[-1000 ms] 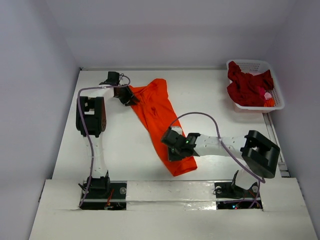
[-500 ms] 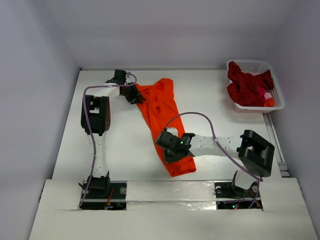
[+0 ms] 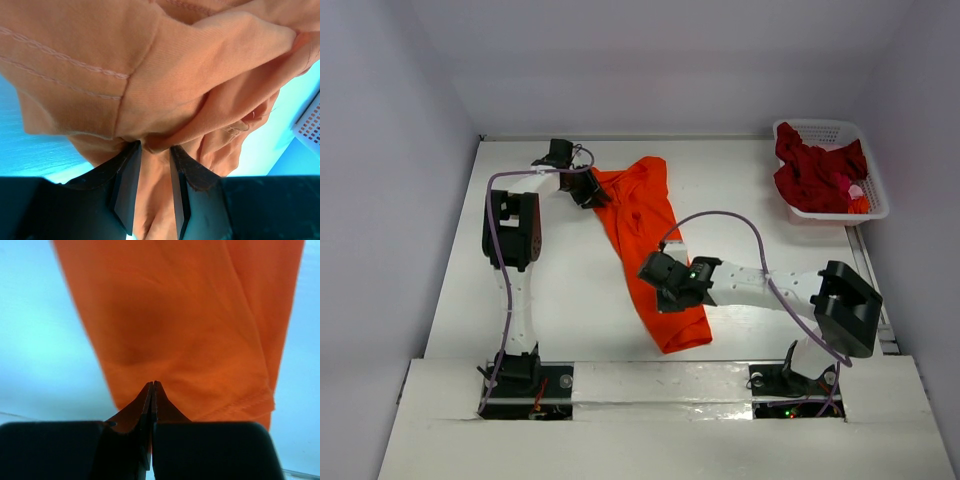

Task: Fold and stack the t-shirts
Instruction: Rotate the tshirt 90 degrees

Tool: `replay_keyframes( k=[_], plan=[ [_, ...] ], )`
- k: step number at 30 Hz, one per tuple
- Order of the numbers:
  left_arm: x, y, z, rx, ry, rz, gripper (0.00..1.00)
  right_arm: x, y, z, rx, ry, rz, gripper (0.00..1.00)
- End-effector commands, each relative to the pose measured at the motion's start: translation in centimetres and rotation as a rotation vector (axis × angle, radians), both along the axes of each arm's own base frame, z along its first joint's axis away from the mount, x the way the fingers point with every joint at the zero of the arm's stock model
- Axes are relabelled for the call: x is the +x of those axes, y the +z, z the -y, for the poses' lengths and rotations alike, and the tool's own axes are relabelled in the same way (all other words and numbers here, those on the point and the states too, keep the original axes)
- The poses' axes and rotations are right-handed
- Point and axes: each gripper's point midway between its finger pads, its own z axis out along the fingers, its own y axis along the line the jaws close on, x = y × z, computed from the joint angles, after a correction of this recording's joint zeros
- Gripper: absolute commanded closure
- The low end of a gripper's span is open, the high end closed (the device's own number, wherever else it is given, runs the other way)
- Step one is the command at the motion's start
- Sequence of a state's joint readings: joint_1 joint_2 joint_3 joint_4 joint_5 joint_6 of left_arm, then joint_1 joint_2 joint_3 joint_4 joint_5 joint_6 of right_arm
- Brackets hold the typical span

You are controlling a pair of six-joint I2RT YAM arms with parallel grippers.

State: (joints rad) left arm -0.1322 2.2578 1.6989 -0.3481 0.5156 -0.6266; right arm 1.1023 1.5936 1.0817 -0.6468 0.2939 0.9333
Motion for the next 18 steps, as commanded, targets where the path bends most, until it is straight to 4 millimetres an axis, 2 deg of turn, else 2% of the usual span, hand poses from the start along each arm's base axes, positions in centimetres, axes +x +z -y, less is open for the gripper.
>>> replay_keyframes(
  k=[1, 6, 11, 14, 15, 18],
  plan=[
    [-0.2, 1.1, 0.9, 0.000, -0.041, 0.009, 0.73, -0.5, -1.8, 1.7, -0.048, -0.039, -0.009, 1.00],
    [0.2, 0.9, 1.0, -0.007, -0.040, 0.004, 0.72, -1.3, -3.6, 2.3, -0.054, -0.050, -0.043, 1.00],
    [0.3, 0.9, 2.4, -0.033, -0.063, 0.002, 0.72, -2.5, -5.3, 2.6, -0.039, -0.039, -0.097, 1.00],
    [0.8, 0.6, 2.7, -0.047, -0.065, -0.003, 0.72, -3.1, -5.8, 2.4, -0.018, -0.028, -0.123, 1.00],
    [0.6, -0.2, 3.2, -0.047, -0.074, -0.020, 0.72, -3.1, -5.7, 2.3, -0.012, -0.028, -0.124, 1.00],
    [1.2, -0.4, 3.9, -0.054, -0.084, -0.019, 0.72, -3.1, -5.4, 2.0, -0.001, -0.030, -0.121, 1.00]
  ],
)
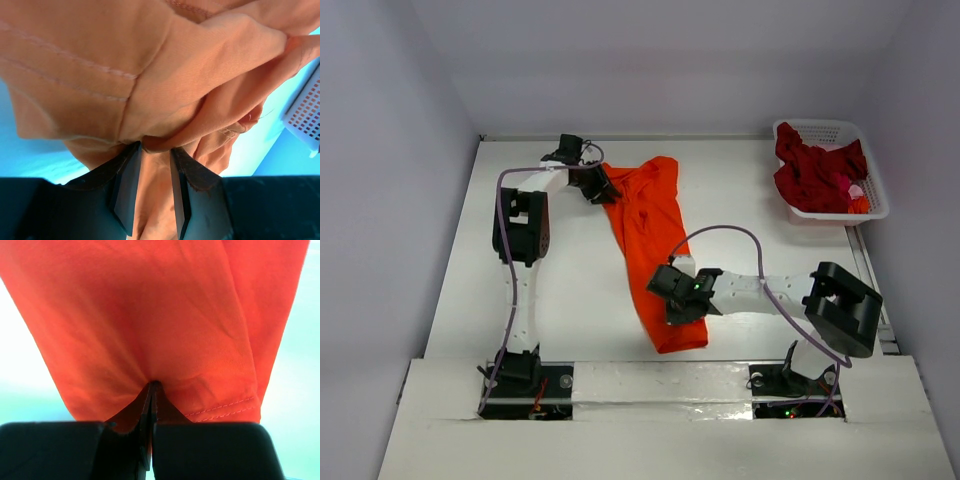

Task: Fold and stack the t-shirts
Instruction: Rotate the tshirt 90 degrees

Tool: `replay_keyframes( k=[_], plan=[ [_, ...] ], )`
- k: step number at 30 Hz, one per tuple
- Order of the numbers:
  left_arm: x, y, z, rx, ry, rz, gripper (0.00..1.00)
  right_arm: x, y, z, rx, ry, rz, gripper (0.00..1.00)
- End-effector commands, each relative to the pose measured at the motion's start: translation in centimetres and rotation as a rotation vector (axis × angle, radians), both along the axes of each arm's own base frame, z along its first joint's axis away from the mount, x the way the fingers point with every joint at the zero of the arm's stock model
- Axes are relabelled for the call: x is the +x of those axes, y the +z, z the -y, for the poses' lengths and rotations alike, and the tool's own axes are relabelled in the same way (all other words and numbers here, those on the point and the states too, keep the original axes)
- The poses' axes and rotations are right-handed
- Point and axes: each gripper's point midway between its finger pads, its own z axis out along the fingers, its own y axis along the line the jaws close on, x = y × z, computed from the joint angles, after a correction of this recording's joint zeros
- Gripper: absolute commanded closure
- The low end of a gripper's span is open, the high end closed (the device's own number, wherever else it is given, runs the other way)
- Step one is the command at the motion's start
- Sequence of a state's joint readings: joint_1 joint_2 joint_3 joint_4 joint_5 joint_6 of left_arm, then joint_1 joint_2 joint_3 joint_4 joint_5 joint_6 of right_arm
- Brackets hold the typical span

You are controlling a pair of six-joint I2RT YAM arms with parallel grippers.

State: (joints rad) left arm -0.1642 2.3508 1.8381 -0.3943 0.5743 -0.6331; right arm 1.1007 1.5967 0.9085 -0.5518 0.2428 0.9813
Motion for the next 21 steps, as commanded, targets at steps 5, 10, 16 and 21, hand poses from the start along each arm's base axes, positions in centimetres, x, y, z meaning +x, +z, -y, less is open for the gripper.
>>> replay_keyframes(
  k=[5, 10, 16, 21],
  plan=[
    [0.7, -0.7, 2.3, -0.033, -0.036, -0.019, 0.72, -1.3, -0.6, -1.4, 0.052, 0.017, -0.046, 1.00],
    [0.7, -0.9, 3.8, -0.054, -0.064, -0.019, 0.72, -2.1, -0.8, -2.2, 0.053, 0.047, -0.053, 1.00],
    [0.8, -1.3, 4.8, -0.084, -0.081, -0.028, 0.72, -2.7, -0.5, -3.2, 0.046, 0.077, -0.048, 1.00],
    [0.9, -1.7, 5.1, -0.102, -0.086, -0.041, 0.72, -2.6, -0.4, -3.3, 0.048, 0.076, -0.045, 1.00]
  ],
)
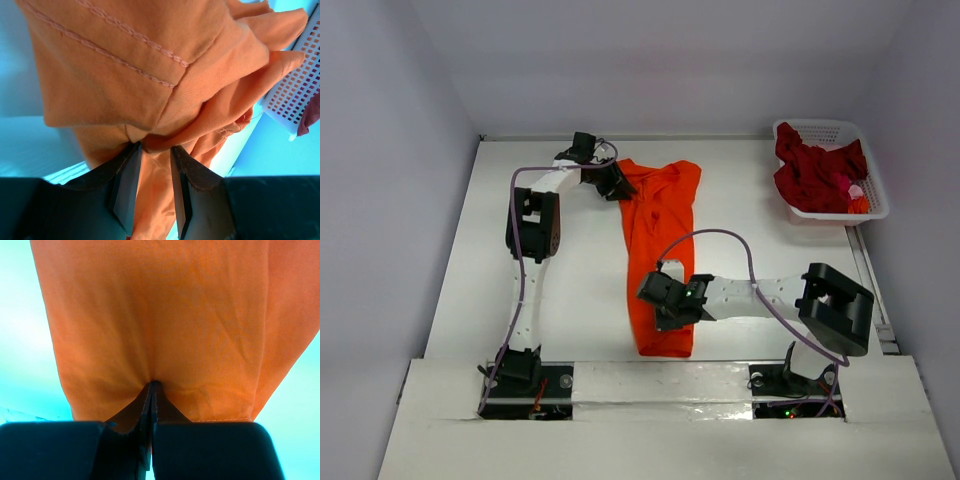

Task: Fold and stack the t-shirts
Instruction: Rotate the tshirt 90 degrees

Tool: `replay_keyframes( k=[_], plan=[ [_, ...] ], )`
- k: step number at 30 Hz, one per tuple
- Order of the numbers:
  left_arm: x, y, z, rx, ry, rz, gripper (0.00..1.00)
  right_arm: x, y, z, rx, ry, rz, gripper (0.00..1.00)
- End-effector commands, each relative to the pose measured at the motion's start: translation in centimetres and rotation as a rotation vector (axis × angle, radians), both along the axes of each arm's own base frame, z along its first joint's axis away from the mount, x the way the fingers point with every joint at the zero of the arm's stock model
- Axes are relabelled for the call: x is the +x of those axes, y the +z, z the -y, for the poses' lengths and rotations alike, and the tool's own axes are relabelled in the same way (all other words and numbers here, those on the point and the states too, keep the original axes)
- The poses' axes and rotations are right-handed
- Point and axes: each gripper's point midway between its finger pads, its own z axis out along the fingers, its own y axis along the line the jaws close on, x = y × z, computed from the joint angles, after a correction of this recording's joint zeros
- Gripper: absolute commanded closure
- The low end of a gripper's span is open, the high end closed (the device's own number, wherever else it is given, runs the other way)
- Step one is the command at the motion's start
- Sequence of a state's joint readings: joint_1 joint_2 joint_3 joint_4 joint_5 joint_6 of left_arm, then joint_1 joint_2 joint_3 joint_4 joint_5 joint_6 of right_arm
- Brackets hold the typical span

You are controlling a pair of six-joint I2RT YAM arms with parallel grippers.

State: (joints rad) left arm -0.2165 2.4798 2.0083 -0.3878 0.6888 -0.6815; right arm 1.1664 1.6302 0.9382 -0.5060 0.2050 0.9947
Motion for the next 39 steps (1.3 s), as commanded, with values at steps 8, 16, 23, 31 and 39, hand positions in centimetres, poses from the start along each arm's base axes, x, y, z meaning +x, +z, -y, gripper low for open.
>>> replay_keyframes(
  k=[8, 16, 23, 31, 39],
  plan=[
    [-0.5, -0.8, 0.3, 0.049, -0.006, -0.006, 0.70, -0.9, -0.2, 0.1, -0.017, -0.009, -0.012, 1.00],
    [-0.8, 2.9, -0.9, 0.112, 0.017, 0.062, 0.51, -0.2, 0.9, 0.3, -0.003, -0.038, 0.030, 1.00],
    [-0.8, 6.8, -2.8, 0.155, 0.050, 0.120, 0.28, 0.7, 2.3, 0.7, -0.013, -0.057, 0.083, 0.84],
    [-0.3, 14.0, -5.5, 0.189, 0.116, 0.257, 0.17, 3.3, 9.3, 1.2, 0.031, -0.075, 0.254, 0.09],
    [-2.8, 30.7, -7.1, 0.097, 0.160, 0.607, 0.07, 8.0, 27.2, 6.5, 0.126, -0.280, 0.639, 0.00]
  ],
)
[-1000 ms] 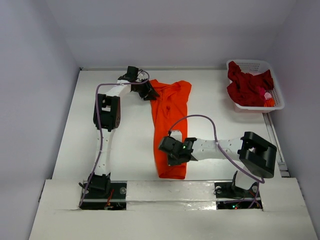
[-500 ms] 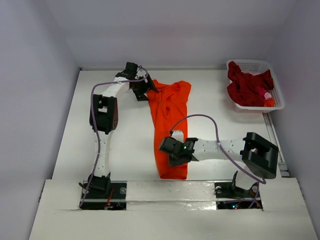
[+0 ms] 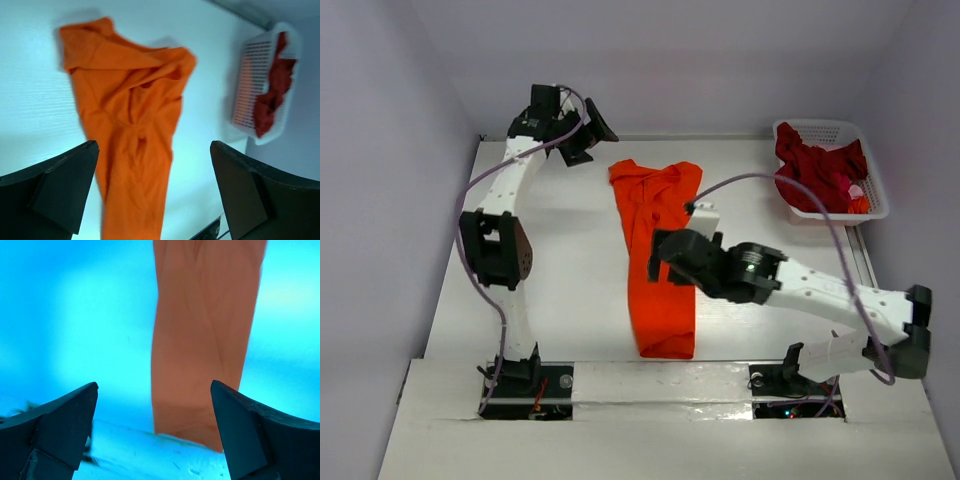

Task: Fold and stack the t-shirts
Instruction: Rotate the tshirt 90 degrees

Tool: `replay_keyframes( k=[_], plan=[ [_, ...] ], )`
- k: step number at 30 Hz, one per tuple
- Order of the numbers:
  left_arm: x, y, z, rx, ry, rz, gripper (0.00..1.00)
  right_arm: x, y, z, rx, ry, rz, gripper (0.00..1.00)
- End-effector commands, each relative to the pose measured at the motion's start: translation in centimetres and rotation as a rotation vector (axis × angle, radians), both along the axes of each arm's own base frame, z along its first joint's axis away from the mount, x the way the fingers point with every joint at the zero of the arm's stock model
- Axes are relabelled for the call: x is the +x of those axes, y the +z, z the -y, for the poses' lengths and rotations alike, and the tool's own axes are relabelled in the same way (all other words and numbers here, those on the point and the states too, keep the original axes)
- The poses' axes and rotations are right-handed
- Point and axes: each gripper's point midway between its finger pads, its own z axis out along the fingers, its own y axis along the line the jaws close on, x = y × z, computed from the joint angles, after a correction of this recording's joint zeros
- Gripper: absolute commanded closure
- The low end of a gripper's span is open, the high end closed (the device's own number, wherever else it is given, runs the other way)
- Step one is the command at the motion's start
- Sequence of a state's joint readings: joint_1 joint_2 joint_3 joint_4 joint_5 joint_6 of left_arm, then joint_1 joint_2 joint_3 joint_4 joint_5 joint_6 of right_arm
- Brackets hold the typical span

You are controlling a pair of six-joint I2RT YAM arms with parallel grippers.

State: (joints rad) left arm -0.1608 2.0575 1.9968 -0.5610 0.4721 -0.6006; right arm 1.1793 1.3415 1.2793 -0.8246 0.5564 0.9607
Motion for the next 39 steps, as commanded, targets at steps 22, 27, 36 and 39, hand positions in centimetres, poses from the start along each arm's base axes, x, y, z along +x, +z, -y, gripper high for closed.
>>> replay_keyframes(
  k=[22, 27, 36, 39],
  plan=[
    [-17.1, 16.3, 0.2, -0.146, -0.153, 0.556, 0.01, 3.5, 12.1, 5.9, 0.078, -0.165, 0.177, 0.00],
    [-20.0, 12.7, -1.1, -0.008, -0.071, 0.513, 0.01, 2.5, 11.5, 6.2, 0.083, -0.124, 0.148, 0.02],
    [-22.8, 9.5, 1.2, -0.142, -0.166, 0.336, 0.02, 1.8, 12.9, 8.1, 0.248, -0.150, 0.236, 0.00],
    [-24.1, 4.7, -0.3, -0.010, -0.109, 0.158, 0.06, 1.0, 10.1, 7.0, 0.184, -0.065, 0.154, 0.05]
  ],
)
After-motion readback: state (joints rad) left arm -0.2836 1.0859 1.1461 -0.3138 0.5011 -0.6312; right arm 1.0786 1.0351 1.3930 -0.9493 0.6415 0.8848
